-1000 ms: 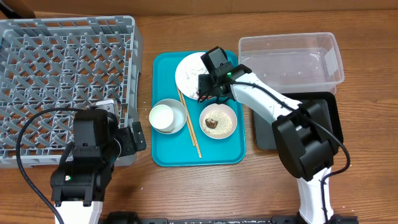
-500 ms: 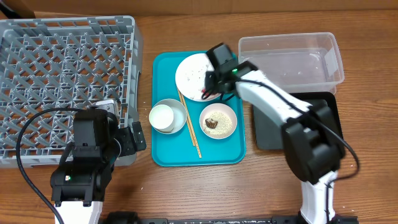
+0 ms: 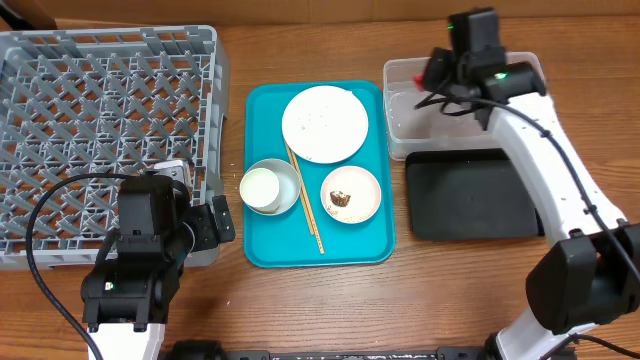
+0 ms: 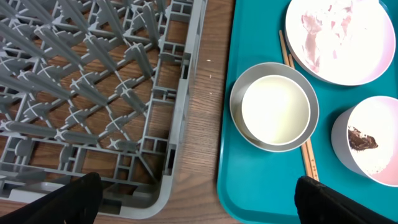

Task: Sort waste into correct bins and load items into the dishwasher
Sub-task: 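Carry the tissue and red wrapper to the clear bin and release, then return the right gripper to the white plate and grasp remaining tissue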

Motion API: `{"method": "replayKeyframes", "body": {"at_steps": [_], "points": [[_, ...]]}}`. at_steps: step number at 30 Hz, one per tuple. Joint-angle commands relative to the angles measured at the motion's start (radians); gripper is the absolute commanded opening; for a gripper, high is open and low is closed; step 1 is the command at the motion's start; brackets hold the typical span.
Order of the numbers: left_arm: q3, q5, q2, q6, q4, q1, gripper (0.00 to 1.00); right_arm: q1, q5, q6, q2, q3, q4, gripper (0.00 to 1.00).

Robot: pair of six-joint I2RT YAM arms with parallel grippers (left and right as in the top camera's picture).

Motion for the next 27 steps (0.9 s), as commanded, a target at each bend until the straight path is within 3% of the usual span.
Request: {"method": "replayKeyframes", "body": {"at_steps": [1,3,5,6,12,22,27], "points": [[0.026,-0.001,0.000,0.001,0.002,0.001,1.00,-0.016,0.015,0.007,0.016,-0.001,-0.014,0.32],[0.026,-0.001,-0.001,0.001,0.001,0.001,1.00,-0.016,-0.002,0.007,0.016,-0.001,-0.006,0.62],[0.026,-0.001,0.000,0.002,0.002,0.001,1.00,-0.016,-0.020,0.007,0.016,-0.001,0.021,0.78],[0.026,-0.001,0.000,0.002,0.002,0.001,1.00,-0.016,-0.039,0.007,0.016,-0.001,0.029,0.81],[0.026,-0.001,0.000,0.001,0.002,0.001,1.00,0.029,-0.329,0.007,0.016,-0.001,0.085,0.84],[0.026,0.002,0.000,0.002,0.001,0.001,1.00,0.280,-0.073,-0.013,0.092,-0.001,0.169,0.91],[0.026,0.002,0.000,0.002,-0.002,0.001,1.00,0.340,-0.062,-0.013,0.187,-0.001,0.218,0.96]]}}
